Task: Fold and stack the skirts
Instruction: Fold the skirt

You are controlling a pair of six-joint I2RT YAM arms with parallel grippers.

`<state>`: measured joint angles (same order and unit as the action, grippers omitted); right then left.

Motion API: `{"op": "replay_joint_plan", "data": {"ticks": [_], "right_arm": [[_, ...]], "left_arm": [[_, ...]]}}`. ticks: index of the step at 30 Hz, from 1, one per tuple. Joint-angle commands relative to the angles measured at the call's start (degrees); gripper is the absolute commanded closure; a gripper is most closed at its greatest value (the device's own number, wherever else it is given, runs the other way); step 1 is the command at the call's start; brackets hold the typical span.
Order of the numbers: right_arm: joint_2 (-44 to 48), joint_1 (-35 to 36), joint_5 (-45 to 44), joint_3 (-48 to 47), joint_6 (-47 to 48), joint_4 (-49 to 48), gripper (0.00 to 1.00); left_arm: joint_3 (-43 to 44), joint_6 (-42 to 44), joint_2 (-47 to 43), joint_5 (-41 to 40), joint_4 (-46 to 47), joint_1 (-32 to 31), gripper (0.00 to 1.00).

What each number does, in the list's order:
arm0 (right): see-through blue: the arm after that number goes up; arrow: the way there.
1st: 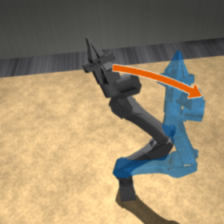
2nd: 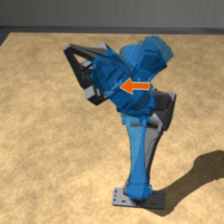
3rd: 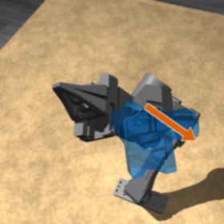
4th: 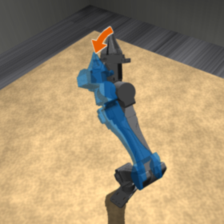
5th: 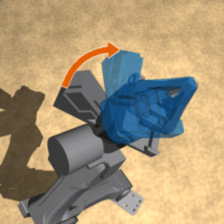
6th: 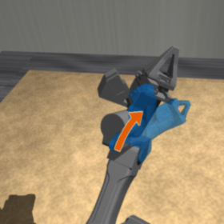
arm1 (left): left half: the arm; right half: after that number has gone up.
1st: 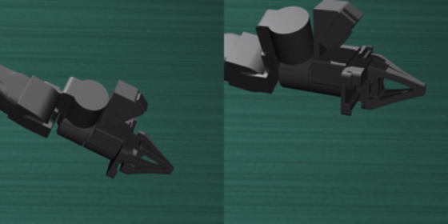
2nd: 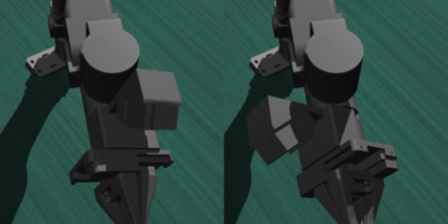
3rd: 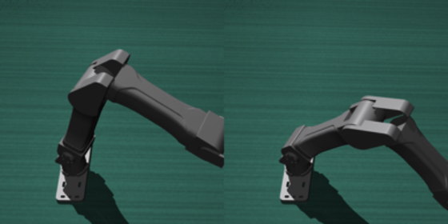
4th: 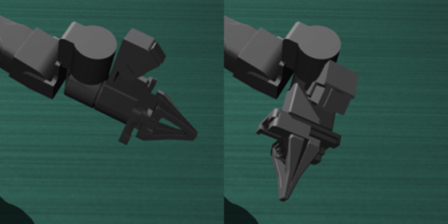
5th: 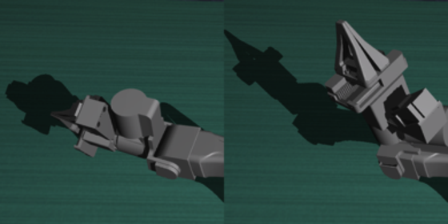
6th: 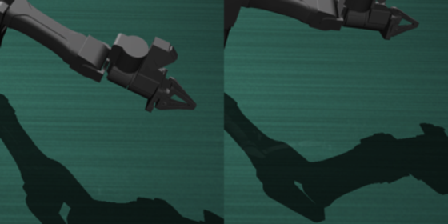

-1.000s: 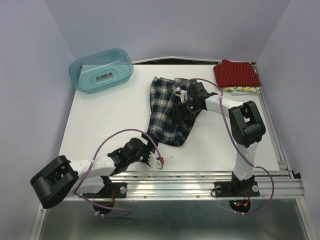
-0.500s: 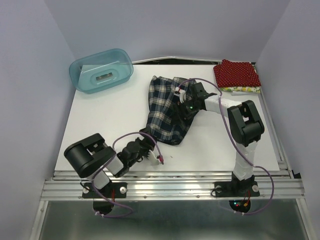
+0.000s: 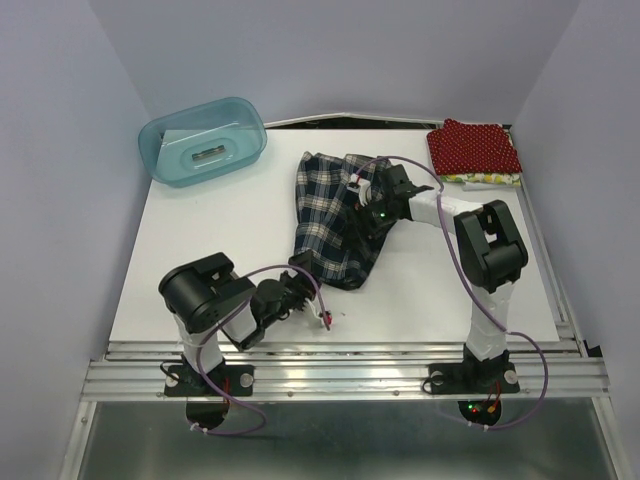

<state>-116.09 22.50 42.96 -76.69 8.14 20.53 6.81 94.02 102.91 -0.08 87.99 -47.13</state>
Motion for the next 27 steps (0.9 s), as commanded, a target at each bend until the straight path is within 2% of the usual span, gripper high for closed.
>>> {"op": "replay_joint_plan", "data": {"ticks": [1, 6, 12, 14, 15, 16, 17, 19, 20, 21, 25, 26, 27], "right_arm": [[-6.51, 0.61, -8.33, 3.21, 2.23, 5.04, 0.14], [-6.52, 0.61, -7.72, 3.65, 2.23, 4.78, 0.15], [-6.34, 0.61, -6.40, 3.73, 2.40, 4.69, 0.15], [-6.25, 0.61, -5.61, 4.00, 2.75, 4.78, 0.16], [-5.82, 0.61, -5.26, 4.17, 3.45, 4.86, 0.16], [-5.46, 1.31, -4.82, 4.44, 3.98, 5.47, 0.17], [-4.07, 1.32, -4.29, 4.70, 4.60, 5.74, 0.17], [-2.04, 2.02, -3.76, 5.23, 4.52, 5.75, 0.17], [-1.07, 2.02, -2.46, 5.06, 4.17, 5.74, 0.16], [-0.02, 2.02, -2.01, 4.53, 3.21, 5.83, 0.16], [5.25, 0.80, -3.41, -2.31, -0.31, 5.92, 0.12], [5.26, -1.73, -3.24, -9.64, -2.76, 5.83, 0.09], [4.74, -2.54, -3.15, -12.67, -3.22, 6.09, 0.09]], "left_arm": [[1.35, -0.48, -2.87, 7.27, -0.05, -1.29, 0.03], [7.07, -6.82, -10.01, 9.13, -16.51, -2.61, 0.07], [9.10, -8.33, -10.63, 8.08, -20.66, -3.23, 0.18], [9.01, -8.50, -12.11, 7.64, -22.41, -3.58, 0.29], [9.01, -8.76, -13.08, 7.64, -23.90, -3.75, 0.46], [9.97, -9.89, -15.87, 7.72, -26.52, -4.02, 0.56], [10.76, -10.60, -17.29, 7.90, -33.34, -4.54, 0.71], [13.30, -14.19, -21.41, 8.16, -42.93, -5.24, 0.85], [13.93, -15.52, -22.57, 7.81, -45.25, -5.60, 0.90], [14.28, -16.49, -23.80, 7.38, -47.36, -6.99, 1.00], [17.26, -20.79, -31.61, 8.51, -62.82, -10.25, 1.00], [18.40, -25.33, -33.72, 8.95, -71.11, -13.13, 1.00], [19.46, -27.11, -35.22, 8.87, -73.29, -14.20, 1.00]]}}
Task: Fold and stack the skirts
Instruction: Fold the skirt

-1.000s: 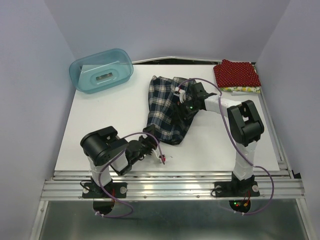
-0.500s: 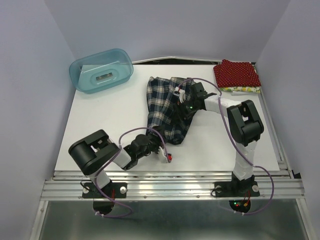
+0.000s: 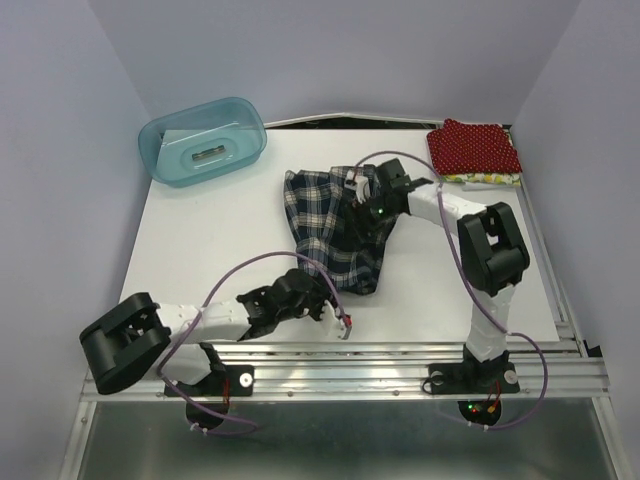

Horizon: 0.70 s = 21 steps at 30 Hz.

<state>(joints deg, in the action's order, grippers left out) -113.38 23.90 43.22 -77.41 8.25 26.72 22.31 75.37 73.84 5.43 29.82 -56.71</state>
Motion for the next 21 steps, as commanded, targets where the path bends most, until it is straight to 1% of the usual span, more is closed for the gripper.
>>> {"op": "replay_joint_plan", "data": {"ticks": [1, 2, 3, 4, 5, 7, 9, 12, 14, 15, 17, 18, 21], "right_arm": [[0.02, -4.82, -4.02, -17.89, -3.42, 0.35, 0.08], [-1.21, -5.96, -4.72, -20.83, -3.16, 1.48, 0.07], [-4.36, -5.97, -5.77, -23.81, -2.81, 2.01, 0.08], [-6.04, -6.49, -8.22, -26.28, -2.45, 2.37, 0.07], [-7.71, -6.50, -8.94, -30.48, -2.02, 2.72, 0.07], [-12.88, -6.50, -10.78, -33.94, -1.66, 2.81, 0.08], [-16.50, -6.50, -10.70, -38.49, -2.01, 3.77, 0.09], [-22.31, -6.50, -8.95, -40.89, -1.40, 5.09, 0.11], [-24.59, -6.50, -6.58, -40.55, 0.44, 6.06, 0.14], [-24.87, -5.98, -5.70, -38.63, 1.06, 6.85, 0.19], [-24.61, -4.66, -4.29, -35.46, 3.69, 7.12, 0.23], [-23.47, -4.65, -3.33, -33.44, 4.31, 6.94, 0.29], [-20.83, -3.16, 0.36, -25.01, 6.16, 5.19, 0.40]], "left_arm": [[4.50, -11.71, -6.69, 3.10, -18.80, -5.68, 1.00], [4.94, -13.31, -7.48, 2.92, -20.06, -7.26, 1.00], [6.07, -14.80, -7.57, 2.66, -22.33, -7.89, 1.00], [6.69, -16.21, -7.49, 2.57, -23.40, -8.33, 1.00], [8.35, -19.36, -7.23, 2.83, -24.28, -8.77, 1.00], [10.03, -21.84, -6.70, 3.09, -27.35, -9.03, 1.00], [12.66, -25.25, -5.91, 3.70, -29.20, -9.38, 1.00], [15.66, -28.08, -5.47, 4.23, -32.63, -9.65, 1.00], [16.98, -30.02, -5.11, 4.94, -34.91, -9.74, 1.00], [18.03, -31.24, -4.94, 5.46, -35.97, -9.82, 1.00], [19.35, -32.13, -4.41, 6.25, -37.55, -9.91, 1.00], [20.92, -32.57, -4.24, 6.78, -38.34, -9.83, 1.00], [24.35, -33.80, -3.80, 7.75, -40.98, -9.74, 1.00]]}}
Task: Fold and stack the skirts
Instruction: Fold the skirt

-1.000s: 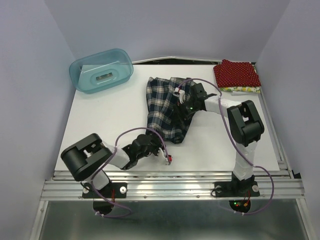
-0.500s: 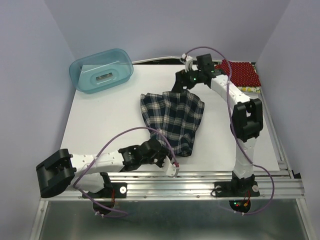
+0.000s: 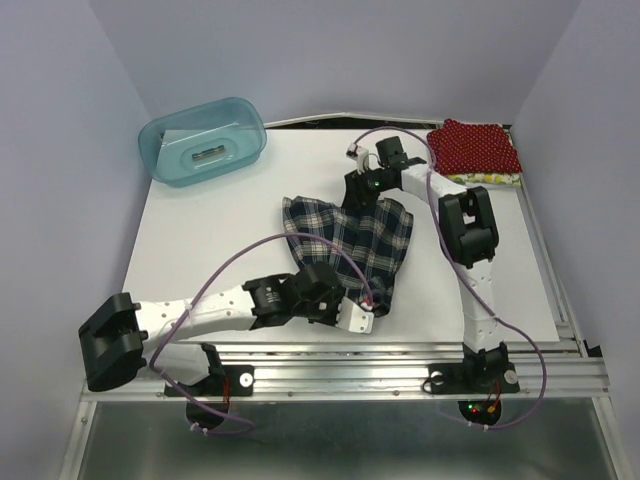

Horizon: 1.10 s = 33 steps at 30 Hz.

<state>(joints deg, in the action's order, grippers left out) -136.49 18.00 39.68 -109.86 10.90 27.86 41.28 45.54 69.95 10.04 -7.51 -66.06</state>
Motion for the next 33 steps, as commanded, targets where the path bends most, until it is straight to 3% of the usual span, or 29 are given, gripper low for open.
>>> {"op": "replay_joint_plan", "data": {"ticks": [1, 6, 12, 17, 33], "right_arm": [[3.84, 3.27, 6.09, 8.95, 4.65, 3.96, 0.47], [9.20, 4.49, 11.55, 17.30, 7.21, 3.08, 0.62], [12.82, 5.64, 14.90, 23.02, 8.97, 3.17, 0.66], [14.40, 6.17, 17.27, 25.22, 10.37, 3.69, 0.67], [12.91, 6.70, 19.73, 25.23, 13.01, 6.33, 0.68]], "left_arm": [[6.52, -4.40, 0.27, 3.49, -4.87, -0.12, 1.00], [14.77, -3.97, 2.29, 5.25, -9.70, 2.42, 1.00], [25.58, -1.08, 7.46, 6.65, -14.46, 7.87, 1.00], [28.15, 2.44, 10.81, 6.04, -13.15, 14.55, 1.00], [22.45, 8.16, 13.90, 0.50, 9.96, 20.09, 1.00]]}}
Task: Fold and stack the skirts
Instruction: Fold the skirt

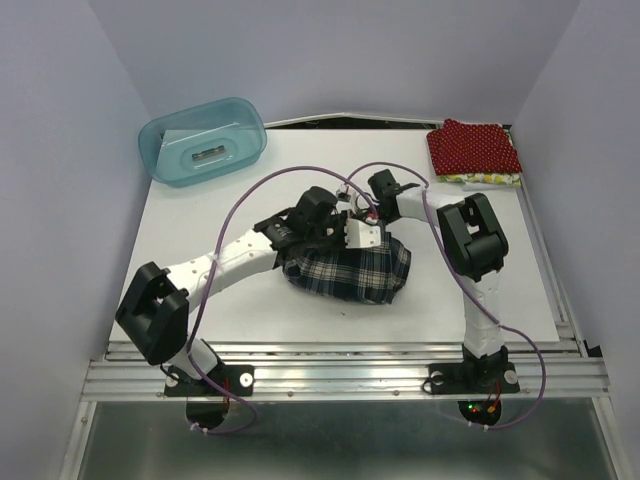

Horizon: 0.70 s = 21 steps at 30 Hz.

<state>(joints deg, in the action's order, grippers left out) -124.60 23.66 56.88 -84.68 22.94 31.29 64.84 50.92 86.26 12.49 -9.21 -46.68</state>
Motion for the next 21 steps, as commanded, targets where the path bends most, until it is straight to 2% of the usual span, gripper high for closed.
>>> {"op": "replay_joint_plan", "data": {"ticks": [1, 5, 10, 21], "right_arm": [[0.85, 1.04, 2.53, -0.82, 0.45, 2.90, 0.67], [1.20, 1.04, 1.74, -3.46, 0.09, 2.99, 0.66], [-0.56, 1.04, 2.79, -5.84, 2.11, 5.97, 0.67], [-2.40, 1.04, 3.59, -6.81, 2.37, 7.38, 0.67]], "left_arm": [[-1.29, 3.39, -2.41, -0.81, 12.11, 0.71, 1.00], [-3.40, 5.15, -1.97, -0.01, 12.81, 0.62, 1.00], [-10.06, 7.70, -1.62, -5.19, 25.79, 0.71, 1.00], [-18.33, 9.64, 5.23, -8.62, 42.94, 0.45, 1.00]]}}
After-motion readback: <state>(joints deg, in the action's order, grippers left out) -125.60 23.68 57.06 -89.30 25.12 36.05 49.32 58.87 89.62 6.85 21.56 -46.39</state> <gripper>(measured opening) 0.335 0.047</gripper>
